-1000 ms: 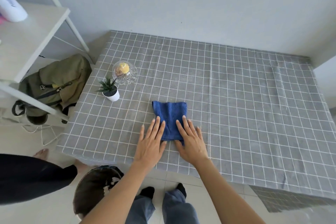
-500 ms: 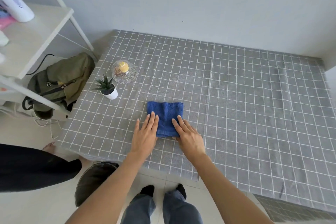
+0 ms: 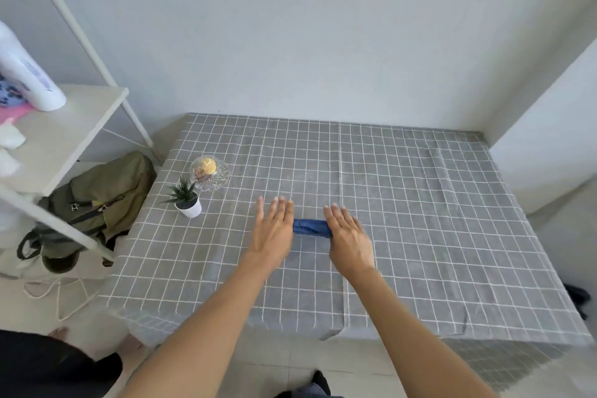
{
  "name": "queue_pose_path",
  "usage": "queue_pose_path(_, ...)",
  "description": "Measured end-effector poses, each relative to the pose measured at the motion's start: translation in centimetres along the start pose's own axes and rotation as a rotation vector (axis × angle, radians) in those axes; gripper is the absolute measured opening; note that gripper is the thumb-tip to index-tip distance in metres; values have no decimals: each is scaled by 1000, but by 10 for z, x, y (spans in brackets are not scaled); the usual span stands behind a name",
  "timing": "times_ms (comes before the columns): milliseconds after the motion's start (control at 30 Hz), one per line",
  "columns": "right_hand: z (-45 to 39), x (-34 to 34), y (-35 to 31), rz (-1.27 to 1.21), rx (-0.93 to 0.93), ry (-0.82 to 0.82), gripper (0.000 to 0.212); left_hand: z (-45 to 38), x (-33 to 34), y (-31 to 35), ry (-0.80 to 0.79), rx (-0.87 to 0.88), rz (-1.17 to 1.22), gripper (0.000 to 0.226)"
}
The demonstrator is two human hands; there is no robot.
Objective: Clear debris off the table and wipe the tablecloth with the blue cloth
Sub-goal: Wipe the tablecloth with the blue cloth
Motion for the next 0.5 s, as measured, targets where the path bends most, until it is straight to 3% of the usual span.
queue_pose_path(300,36,-64,66,90,119,134,67,-19,-37,84,66,177,66,60)
queue_pose_path(500,59,-95,148,144,160,108,70,-39,-45,172,56,235,97,59)
Point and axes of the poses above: each hand's wrist, its own z-axis away from the middle knuckle, its own x-axis out of the palm, y = z × x, the point moved 3 cm from there along -z, towards the middle knuckle, and after that the axes turned 11 degrees about y, right-handed, at the moved point
